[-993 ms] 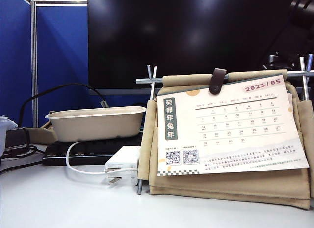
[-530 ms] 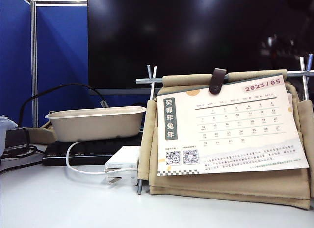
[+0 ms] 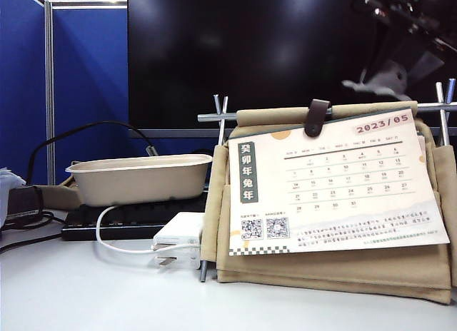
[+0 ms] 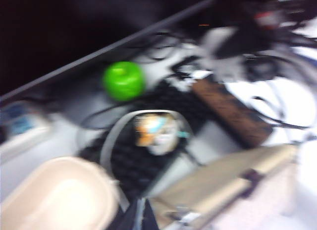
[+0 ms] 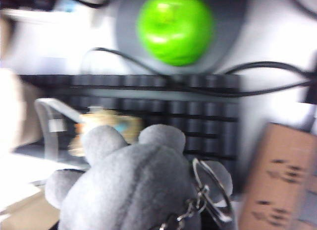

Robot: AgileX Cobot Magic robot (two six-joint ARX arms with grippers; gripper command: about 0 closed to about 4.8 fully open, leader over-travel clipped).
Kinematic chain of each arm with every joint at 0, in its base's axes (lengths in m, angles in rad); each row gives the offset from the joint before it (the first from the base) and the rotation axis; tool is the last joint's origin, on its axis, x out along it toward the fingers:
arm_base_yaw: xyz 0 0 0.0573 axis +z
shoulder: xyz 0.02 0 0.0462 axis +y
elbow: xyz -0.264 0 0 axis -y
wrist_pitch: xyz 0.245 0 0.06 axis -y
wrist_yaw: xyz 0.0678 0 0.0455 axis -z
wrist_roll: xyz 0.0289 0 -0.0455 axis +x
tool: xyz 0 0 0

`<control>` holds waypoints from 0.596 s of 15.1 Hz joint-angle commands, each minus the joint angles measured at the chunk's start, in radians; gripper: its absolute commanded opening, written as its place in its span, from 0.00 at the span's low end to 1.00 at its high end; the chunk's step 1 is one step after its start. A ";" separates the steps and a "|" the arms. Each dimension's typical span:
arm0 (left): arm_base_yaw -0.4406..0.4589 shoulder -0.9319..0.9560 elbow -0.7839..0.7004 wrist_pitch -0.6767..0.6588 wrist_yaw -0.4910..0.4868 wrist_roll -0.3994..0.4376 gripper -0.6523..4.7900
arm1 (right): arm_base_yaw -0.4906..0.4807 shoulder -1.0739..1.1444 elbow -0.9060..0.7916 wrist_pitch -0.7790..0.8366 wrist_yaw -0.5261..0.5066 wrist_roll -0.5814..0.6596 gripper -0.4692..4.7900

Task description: Identity fluffy octopus among items on the table, put them into the paper lunch box.

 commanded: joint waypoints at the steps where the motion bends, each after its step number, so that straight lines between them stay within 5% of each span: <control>1: 0.000 0.000 0.005 0.026 -0.070 0.043 0.12 | 0.046 -0.007 0.006 0.016 -0.048 0.020 0.59; 5: 0.000 0.000 0.005 0.027 -0.069 0.054 0.12 | 0.237 -0.006 0.015 0.173 -0.038 0.045 0.59; 9: 0.000 0.000 0.005 0.027 -0.069 0.054 0.12 | 0.330 0.016 0.016 0.273 -0.039 0.072 0.59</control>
